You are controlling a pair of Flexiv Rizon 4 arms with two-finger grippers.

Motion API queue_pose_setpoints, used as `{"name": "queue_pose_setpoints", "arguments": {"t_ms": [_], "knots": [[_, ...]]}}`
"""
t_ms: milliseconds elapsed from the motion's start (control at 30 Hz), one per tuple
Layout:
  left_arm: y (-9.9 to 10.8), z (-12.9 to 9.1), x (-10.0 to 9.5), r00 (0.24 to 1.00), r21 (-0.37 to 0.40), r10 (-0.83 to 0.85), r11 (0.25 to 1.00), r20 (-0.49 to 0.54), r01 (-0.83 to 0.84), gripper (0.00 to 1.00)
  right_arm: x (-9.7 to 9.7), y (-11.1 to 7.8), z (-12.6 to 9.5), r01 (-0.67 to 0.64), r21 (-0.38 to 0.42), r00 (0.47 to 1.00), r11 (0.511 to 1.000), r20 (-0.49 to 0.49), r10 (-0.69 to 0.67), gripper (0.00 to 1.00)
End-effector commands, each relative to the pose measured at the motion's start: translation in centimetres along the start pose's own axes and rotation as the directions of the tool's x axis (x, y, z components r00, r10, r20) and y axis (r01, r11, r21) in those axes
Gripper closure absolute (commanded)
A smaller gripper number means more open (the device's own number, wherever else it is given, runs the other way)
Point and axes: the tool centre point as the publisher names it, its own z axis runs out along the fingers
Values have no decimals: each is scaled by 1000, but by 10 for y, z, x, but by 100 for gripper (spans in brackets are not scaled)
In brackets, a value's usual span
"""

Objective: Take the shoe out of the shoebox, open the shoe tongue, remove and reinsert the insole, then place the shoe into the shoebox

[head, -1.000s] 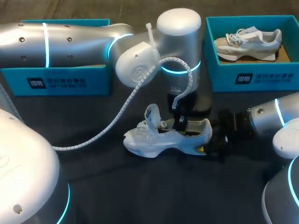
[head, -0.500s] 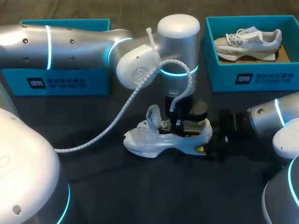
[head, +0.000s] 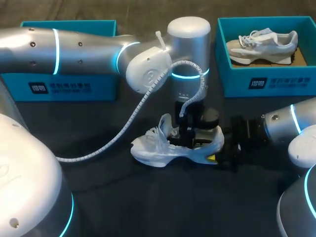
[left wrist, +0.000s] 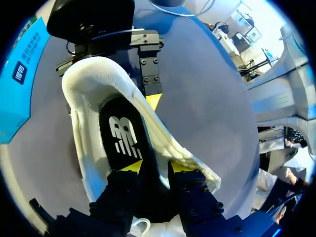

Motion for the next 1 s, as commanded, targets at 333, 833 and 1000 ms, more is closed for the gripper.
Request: {"name": "queue_pose_setpoints", "arguments": {"t_ms": [333,833,1000], "knots": [[3,26,-11,998,-7,39,999,56,-38,58,0,-1,2,-2,3,1000,1000,2,2,100],[13,39,-28,975,-74,25,997,221,-9,100,0,-1,2,-2,3,1000,1000,2,2,100],[20,30,-31,971,-75,-2,997,239,21,100,0,-1,2,-2,3,1000,1000,2,2,100]]}}
